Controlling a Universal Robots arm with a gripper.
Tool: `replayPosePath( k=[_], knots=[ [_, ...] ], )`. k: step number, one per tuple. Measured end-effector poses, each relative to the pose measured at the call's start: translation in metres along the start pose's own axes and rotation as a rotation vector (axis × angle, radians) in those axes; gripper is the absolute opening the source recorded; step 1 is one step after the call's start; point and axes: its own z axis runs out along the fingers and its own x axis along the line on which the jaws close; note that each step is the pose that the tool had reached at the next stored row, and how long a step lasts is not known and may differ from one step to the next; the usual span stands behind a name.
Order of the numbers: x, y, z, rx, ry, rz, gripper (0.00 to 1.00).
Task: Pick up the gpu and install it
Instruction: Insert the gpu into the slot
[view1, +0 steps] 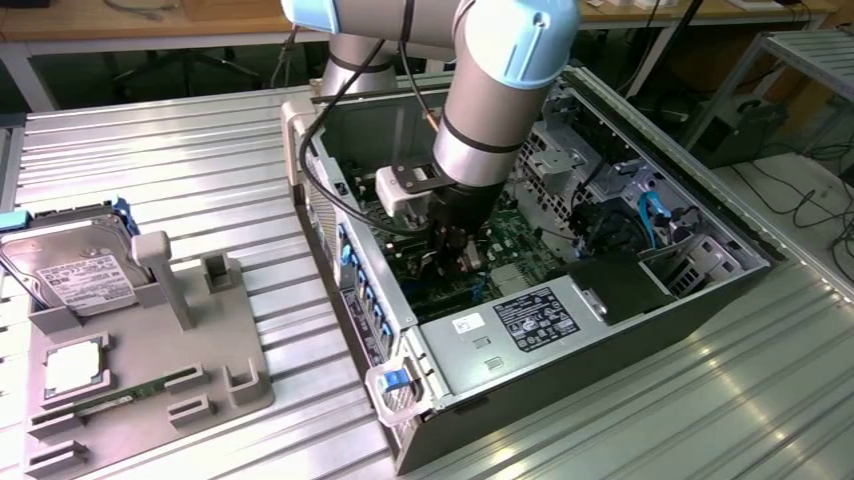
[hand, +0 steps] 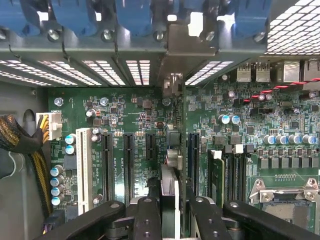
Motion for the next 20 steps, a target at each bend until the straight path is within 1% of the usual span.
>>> replayPosePath(
  k=[5,6,8,9,12,15,16,17,20],
  knots=[
    [0.0,0.0,0.0001,0.0001,-0.0003,0.0,0.27],
    [0.0,0.0,0.0008,0.0008,-0.0029,0.0,0.27],
    [0.0,-0.0001,0.0007,0.0015,-0.0016,0.0,0.29],
    [0.0,0.0,0.0,0.0008,-0.0001,0.0,0.35],
    [0.0,0.0,-0.0018,0.0028,-0.0004,0.0,0.35],
    [-0.001,0.0004,-0.0124,0.0068,-0.0002,0.0,0.35],
    [-0.001,0.0007,-0.0206,0.0085,-0.0003,0.0,0.35],
    [-0.001,0.0009,-0.0263,0.0095,-0.0004,0.0,0.35],
    [-0.002,0.0014,-0.0401,0.0118,-0.0004,-0.001,0.35]
  ],
)
